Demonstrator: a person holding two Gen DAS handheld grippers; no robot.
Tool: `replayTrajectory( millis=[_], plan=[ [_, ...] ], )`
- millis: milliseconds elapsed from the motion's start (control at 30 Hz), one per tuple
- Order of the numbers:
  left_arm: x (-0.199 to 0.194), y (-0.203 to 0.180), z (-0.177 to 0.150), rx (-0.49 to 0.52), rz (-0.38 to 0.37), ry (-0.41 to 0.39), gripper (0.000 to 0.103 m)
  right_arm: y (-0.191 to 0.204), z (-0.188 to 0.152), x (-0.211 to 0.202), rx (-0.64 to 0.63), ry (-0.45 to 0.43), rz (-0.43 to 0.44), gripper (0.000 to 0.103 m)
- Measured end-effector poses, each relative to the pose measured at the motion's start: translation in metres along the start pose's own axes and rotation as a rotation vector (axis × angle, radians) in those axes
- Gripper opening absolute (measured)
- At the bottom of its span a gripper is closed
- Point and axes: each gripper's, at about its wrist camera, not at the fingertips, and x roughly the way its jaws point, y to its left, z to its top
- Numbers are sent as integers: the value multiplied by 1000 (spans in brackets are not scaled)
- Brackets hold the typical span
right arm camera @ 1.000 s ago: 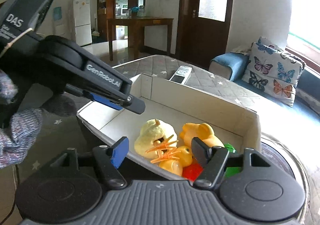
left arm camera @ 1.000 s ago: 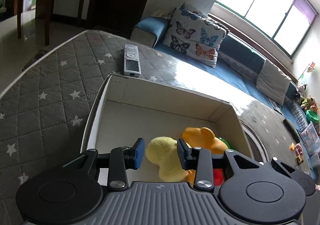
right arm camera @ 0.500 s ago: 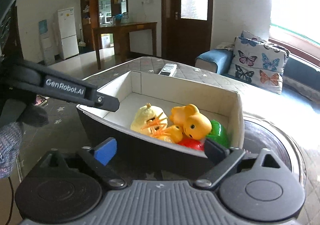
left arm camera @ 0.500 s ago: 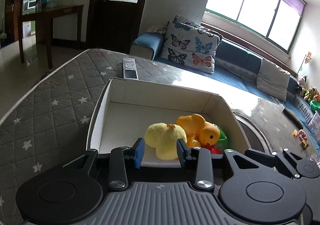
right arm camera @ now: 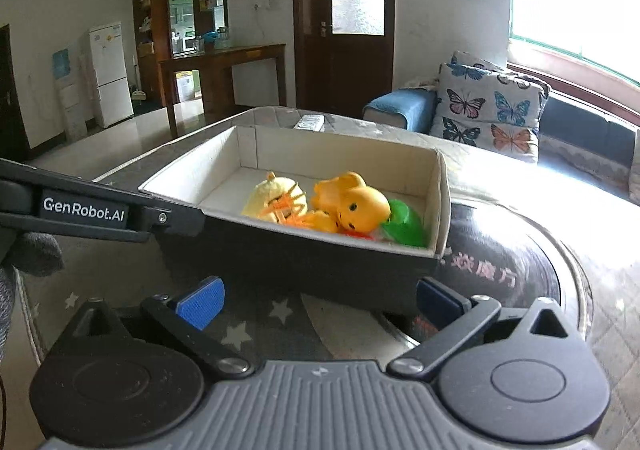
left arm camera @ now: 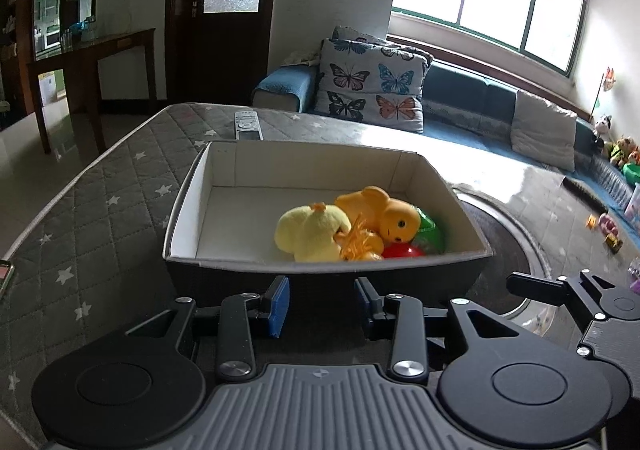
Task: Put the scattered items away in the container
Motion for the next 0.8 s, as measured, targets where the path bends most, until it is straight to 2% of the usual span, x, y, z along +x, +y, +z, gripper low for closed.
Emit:
replayTrajectory(
  millis=[533,800],
  plan=[
    [-9,-8,-35,29,61,4,39,8,-25,-14,48,14,-27,103],
    [-12,-11,-37,45,92,-16,39,9,-27,-13,63,29,-46,103]
  ],
)
